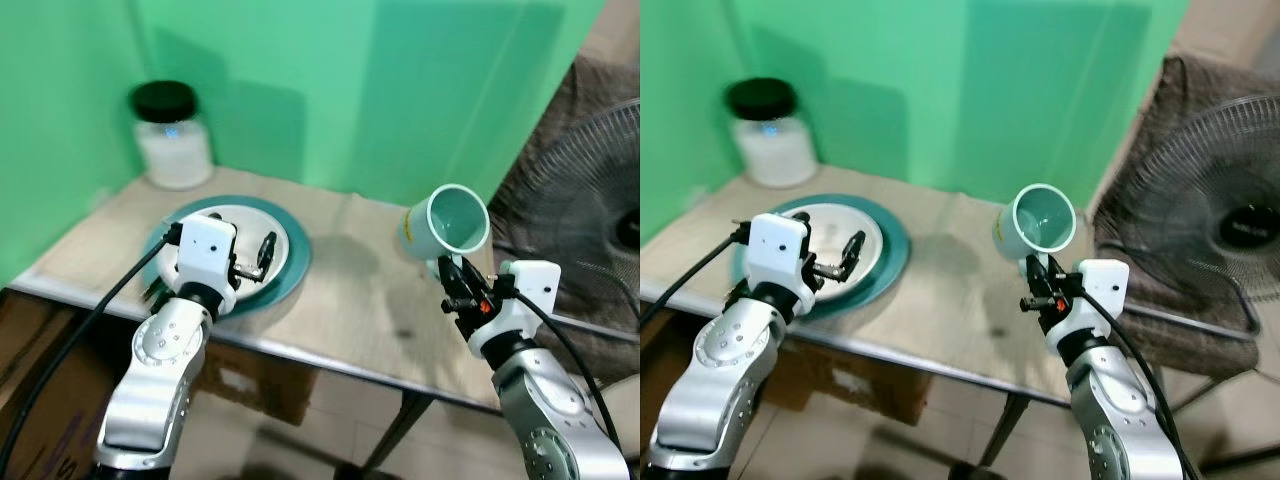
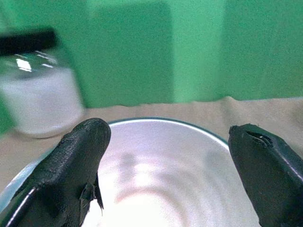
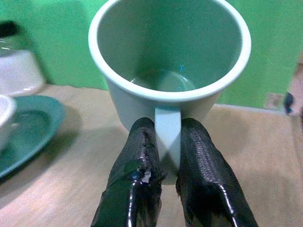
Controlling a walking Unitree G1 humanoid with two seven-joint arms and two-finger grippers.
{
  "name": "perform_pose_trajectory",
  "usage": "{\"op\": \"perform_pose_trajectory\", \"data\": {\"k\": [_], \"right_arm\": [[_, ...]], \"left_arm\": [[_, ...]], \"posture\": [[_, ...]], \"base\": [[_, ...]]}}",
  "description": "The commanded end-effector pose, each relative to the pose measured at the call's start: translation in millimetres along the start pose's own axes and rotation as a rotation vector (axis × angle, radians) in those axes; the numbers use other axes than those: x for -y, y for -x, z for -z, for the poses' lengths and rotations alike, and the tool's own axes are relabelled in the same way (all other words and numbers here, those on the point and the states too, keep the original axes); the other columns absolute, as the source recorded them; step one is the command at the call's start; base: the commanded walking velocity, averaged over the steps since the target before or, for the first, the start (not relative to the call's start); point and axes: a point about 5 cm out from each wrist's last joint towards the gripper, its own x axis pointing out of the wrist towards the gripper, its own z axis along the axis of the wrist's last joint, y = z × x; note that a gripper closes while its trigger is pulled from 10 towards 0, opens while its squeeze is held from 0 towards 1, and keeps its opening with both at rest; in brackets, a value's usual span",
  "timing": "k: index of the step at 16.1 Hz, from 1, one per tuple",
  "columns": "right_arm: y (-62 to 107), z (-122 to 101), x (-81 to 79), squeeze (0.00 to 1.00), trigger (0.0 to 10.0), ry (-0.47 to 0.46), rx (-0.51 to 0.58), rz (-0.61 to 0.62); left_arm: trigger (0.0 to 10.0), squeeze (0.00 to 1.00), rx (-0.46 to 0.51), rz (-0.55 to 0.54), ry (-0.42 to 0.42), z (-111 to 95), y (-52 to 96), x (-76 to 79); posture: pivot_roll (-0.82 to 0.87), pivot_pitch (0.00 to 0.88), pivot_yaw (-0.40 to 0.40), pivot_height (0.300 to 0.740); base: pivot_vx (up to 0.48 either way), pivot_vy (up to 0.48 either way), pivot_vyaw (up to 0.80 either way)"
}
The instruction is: Setting the table
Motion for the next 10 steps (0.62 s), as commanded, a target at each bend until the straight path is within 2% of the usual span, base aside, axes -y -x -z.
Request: {"op": "perform_pose_trajectory", "data": {"k": [1, 10], "right_arm": [[-1.0, -6.3, 2.7, 0.0, 10.0, 0.009, 0.018, 0.009], [0.2, -8.7, 4.6, 0.0, 10.0, 0.012, 0.016, 0.025]], "left_arm": [[10.0, 0.0, 0.006, 0.017, 0.003, -1.8, -0.1, 4.6], [10.0, 0.0, 0.005, 0.031, -0.004, -1.6, -1.4, 3.5]], "posture": [[0.05, 0.0, -0.052, 0.74], [0.04, 0.0, -0.05, 0.74]], "base": [[0.0, 0.0, -0.8], [0.0, 0.0, -0.8]]}}
